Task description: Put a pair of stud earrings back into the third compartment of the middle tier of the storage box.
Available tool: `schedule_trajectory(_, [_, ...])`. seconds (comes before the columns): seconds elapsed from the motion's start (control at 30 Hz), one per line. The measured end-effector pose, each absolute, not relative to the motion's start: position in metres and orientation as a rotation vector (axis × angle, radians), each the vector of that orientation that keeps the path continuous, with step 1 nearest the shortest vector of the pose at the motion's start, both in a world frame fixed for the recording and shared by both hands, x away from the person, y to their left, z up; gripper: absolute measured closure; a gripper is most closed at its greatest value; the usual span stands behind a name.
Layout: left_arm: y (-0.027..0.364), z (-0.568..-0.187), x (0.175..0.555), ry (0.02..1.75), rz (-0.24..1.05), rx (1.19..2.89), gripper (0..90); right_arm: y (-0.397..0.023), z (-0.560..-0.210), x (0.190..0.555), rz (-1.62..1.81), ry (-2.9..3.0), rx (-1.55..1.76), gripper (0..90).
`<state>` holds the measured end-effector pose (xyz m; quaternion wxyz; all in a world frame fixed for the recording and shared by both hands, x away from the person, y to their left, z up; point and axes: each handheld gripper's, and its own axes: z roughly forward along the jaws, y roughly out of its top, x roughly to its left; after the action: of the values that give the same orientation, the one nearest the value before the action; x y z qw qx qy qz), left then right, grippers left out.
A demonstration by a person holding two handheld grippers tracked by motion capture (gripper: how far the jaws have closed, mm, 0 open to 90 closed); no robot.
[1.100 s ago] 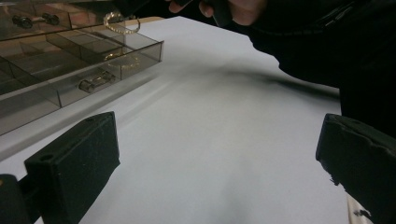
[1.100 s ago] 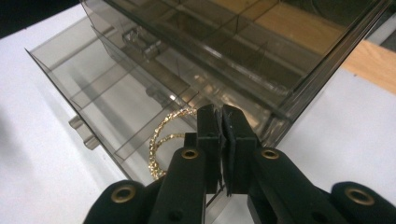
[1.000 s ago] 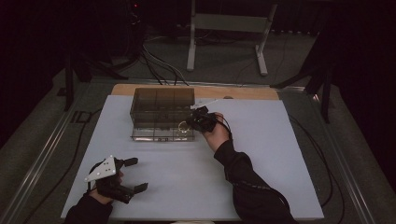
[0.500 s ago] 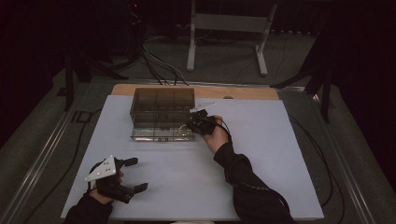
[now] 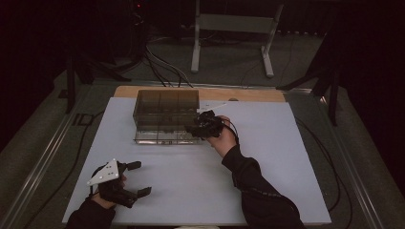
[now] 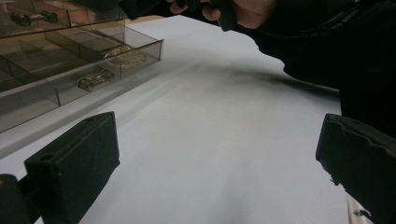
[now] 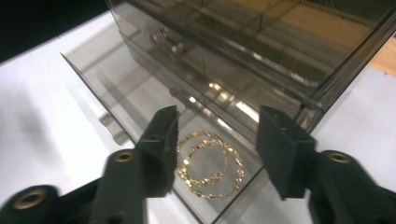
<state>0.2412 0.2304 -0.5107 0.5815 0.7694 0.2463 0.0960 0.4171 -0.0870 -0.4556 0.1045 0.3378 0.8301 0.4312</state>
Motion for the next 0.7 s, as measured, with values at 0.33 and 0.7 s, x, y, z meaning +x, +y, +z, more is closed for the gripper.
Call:
schedule_trajectory(0.33, [0.23,-0.51,0.241,0.575,0.224,1.795,0.6,-0.082,-0.44,0.407,1.359,2.461,0.959,19.3])
schedule_trajectory(0.7, [0.231,-0.51,0.241,0.574,0.222,1.789,0.5,-0.077,-0.43,0.399,1.393,2.511,0.843,5.1])
